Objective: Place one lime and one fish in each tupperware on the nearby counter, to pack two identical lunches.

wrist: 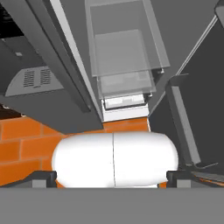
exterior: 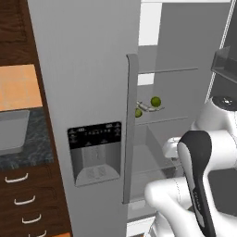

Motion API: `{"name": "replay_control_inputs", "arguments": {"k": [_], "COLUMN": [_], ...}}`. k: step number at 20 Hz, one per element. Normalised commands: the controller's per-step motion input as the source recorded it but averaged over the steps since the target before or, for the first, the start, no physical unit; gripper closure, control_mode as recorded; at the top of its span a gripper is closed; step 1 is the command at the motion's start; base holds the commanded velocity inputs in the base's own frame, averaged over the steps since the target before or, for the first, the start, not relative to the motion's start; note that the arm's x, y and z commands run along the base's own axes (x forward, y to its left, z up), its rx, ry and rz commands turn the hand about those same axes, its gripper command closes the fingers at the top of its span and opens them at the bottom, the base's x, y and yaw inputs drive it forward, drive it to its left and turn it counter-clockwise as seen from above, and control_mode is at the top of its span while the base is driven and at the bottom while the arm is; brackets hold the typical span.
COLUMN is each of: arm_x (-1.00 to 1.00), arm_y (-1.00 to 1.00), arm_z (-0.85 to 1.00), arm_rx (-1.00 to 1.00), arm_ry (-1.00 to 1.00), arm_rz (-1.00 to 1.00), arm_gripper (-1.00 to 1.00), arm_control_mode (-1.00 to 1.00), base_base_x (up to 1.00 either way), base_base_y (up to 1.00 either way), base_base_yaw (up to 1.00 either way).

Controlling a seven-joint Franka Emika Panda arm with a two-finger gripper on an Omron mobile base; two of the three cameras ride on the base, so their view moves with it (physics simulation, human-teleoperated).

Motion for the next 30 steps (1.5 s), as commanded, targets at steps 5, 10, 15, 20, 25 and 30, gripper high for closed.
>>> {"name": "replay_control_inputs", "arguments": {"k": [5, 10, 15, 20, 25, 30], "arm_x": [0.00, 0.00, 0.00, 0.00, 0.00, 0.23], "arm_y": [0.00, 0.00, 0.00, 0.00, 0.00, 0.01], "arm_z": [0.00, 0.00, 0.00, 0.00, 0.00, 0.00], "arm_rx": [0.00, 0.00, 0.00, 0.00, 0.00, -0.01], "arm_ry": [0.00, 0.00, 0.00, 0.00, 0.00, -0.04], "arm_rz": [0.00, 0.00, 0.00, 0.00, 0.00, 0.05], "arm_gripper": [-1.00, -1.00, -1.00, -1.00, -1.00, -1.00], "arm_control_mode": [1.00, 1.00, 1.00, 1.00, 1.00, -1.00], "base_base_x": [0.22, 0.06, 0.05, 0.00, 0.00, 0.03], "base_base_y": [-0.40, -0.46, -0.11, 0.00, 0.00, 0.00], "base_base_yaw": [0.00, 0.00, 0.00, 0.00, 0.00, 0.00]}}
